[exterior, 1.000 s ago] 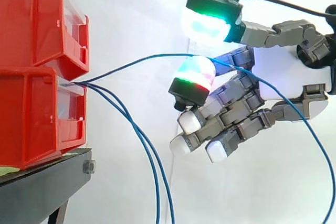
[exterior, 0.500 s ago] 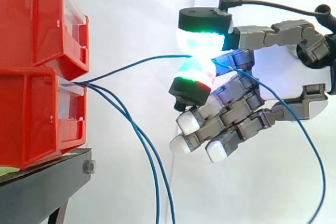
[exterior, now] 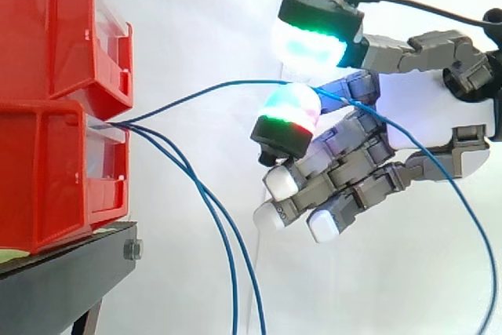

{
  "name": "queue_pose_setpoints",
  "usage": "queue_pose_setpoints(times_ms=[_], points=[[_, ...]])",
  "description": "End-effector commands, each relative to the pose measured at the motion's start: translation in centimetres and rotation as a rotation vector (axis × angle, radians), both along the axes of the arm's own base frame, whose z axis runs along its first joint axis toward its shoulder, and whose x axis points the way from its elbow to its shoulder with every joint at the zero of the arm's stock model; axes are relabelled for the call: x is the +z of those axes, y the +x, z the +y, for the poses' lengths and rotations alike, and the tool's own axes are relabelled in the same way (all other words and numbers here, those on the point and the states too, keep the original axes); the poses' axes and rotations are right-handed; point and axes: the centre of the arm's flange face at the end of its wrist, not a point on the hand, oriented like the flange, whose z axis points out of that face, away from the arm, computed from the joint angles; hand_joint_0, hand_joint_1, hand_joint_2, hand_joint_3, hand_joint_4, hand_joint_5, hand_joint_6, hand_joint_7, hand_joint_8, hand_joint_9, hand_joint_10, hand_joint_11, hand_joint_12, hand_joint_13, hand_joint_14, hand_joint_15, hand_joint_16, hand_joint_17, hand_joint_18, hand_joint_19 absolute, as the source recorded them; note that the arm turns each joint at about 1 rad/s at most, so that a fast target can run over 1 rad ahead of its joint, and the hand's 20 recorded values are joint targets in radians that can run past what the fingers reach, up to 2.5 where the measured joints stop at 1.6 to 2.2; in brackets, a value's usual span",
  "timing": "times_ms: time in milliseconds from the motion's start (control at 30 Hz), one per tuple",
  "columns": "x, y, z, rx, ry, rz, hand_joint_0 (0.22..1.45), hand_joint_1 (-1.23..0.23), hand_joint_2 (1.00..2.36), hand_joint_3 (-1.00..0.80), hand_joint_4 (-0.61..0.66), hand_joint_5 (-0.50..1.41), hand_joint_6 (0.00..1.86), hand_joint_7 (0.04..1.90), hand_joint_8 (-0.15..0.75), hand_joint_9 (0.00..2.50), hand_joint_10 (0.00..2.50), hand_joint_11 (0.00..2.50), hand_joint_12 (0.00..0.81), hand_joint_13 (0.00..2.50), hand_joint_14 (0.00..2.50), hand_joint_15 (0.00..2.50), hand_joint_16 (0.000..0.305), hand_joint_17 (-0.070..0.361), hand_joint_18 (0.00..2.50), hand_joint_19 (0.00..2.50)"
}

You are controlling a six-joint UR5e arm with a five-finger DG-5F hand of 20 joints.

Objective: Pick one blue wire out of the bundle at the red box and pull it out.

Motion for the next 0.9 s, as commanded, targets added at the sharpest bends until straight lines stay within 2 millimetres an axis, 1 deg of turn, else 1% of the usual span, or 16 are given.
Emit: queue_pose_setpoints(times_ms=[0, 33, 100, 167, 200, 267, 367, 500, 567, 700, 767, 800, 833, 867], points=[[0.01, 0.01, 0.00, 0.000, 0.000, 0.000, 0.50, -0.42, 1.00, -0.49, 0.28, -0.08, 0.59, 1.29, 0.370, 0.92, 0.01, 0.52, 0.481, 0.63, 0.01, 0.33, 0.065, 0.146, 0.67, 0.56], [0.01, 0.01, 0.00, 0.000, 0.000, 0.000, 0.51, -0.37, 1.00, -0.48, 0.29, -0.06, 0.56, 1.35, 0.367, 0.94, 0.01, 0.51, 0.476, 0.63, 0.01, 0.33, 0.064, 0.143, 0.67, 0.57], [0.01, 0.01, 0.00, 0.000, 0.000, 0.000, 0.55, -0.35, 1.01, -0.43, 0.29, -0.06, 0.54, 1.36, 0.358, 0.95, 0.02, 0.52, 0.465, 0.64, 0.01, 0.33, 0.061, 0.138, 0.67, 0.58], [0.00, -0.01, 0.00, 0.000, 0.000, 0.001, 0.58, -0.38, 1.01, -0.36, 0.31, -0.05, 0.50, 1.42, 0.351, 0.96, 0.02, 0.51, 0.459, 0.64, 0.01, 0.33, 0.059, 0.134, 0.67, 0.58], [0.00, -0.01, 0.00, 0.000, 0.000, 0.001, 0.59, -0.39, 1.01, -0.34, 0.32, -0.05, 0.50, 1.40, 0.351, 0.96, 0.02, 0.52, 0.458, 0.64, 0.01, 0.34, 0.059, 0.133, 0.67, 0.58], [-0.09, -0.06, -0.01, 0.000, -0.001, 0.004, 0.60, -0.46, 1.02, -0.26, 0.35, -0.06, 0.50, 1.36, 0.357, 0.97, 0.02, 0.53, 0.458, 0.66, 0.01, 0.33, 0.059, 0.132, 0.69, 0.57], [-0.02, -0.03, 0.00, 0.000, 0.000, 0.003, 0.61, -0.54, 1.02, -0.16, 0.35, -0.06, 0.50, 1.35, 0.364, 0.98, 0.02, 0.54, 0.458, 0.67, 0.01, 0.33, 0.058, 0.131, 0.71, 0.56], [-0.09, -0.06, -0.01, 0.000, -0.001, 0.004, 0.61, -0.58, 1.02, -0.11, 0.33, -0.06, 0.50, 1.37, 0.373, 0.98, 0.02, 0.55, 0.467, 0.68, 0.01, 0.33, 0.060, 0.136, 0.72, 0.55], [-0.09, -0.06, -0.01, 0.000, -0.001, 0.004, 0.60, -0.66, 1.02, -0.11, 0.32, -0.06, 0.50, 1.41, 0.371, 0.96, 0.02, 0.56, 0.475, 0.68, 0.01, 0.32, 0.063, 0.141, 0.73, 0.54], [-0.02, -0.04, -0.11, -0.001, 0.000, 0.003, 0.57, -0.73, 1.02, -0.18, 0.26, -0.08, 0.54, 1.40, 0.357, 0.91, 0.02, 0.57, 0.460, 0.63, 0.01, 0.33, 0.060, 0.135, 0.68, 0.54], [-0.02, -0.03, -0.10, 0.000, 0.000, 0.003, 0.54, -0.75, 1.01, -0.33, 0.24, -0.10, 0.59, 1.33, 0.360, 0.89, 0.02, 0.57, 0.468, 0.63, 0.01, 0.33, 0.062, 0.139, 0.68, 0.54], [-0.02, -0.04, -0.21, -0.001, 0.000, 0.003, 0.53, -0.76, 1.01, -0.36, 0.24, -0.10, 0.61, 1.29, 0.363, 0.89, 0.02, 0.57, 0.469, 0.63, 0.01, 0.33, 0.062, 0.140, 0.68, 0.54], [-0.02, -0.04, -0.21, -0.001, 0.000, 0.003, 0.52, -0.74, 1.01, -0.43, 0.25, -0.11, 0.63, 1.24, 0.365, 0.89, 0.02, 0.58, 0.475, 0.63, 0.01, 0.33, 0.063, 0.142, 0.69, 0.54], [-0.02, -0.04, -0.21, -0.001, 0.000, 0.003, 0.49, -0.70, 1.00, -0.50, 0.27, -0.11, 0.64, 1.20, 0.369, 0.90, 0.02, 0.57, 0.485, 0.64, 0.01, 0.32, 0.065, 0.146, 0.70, 0.53]])
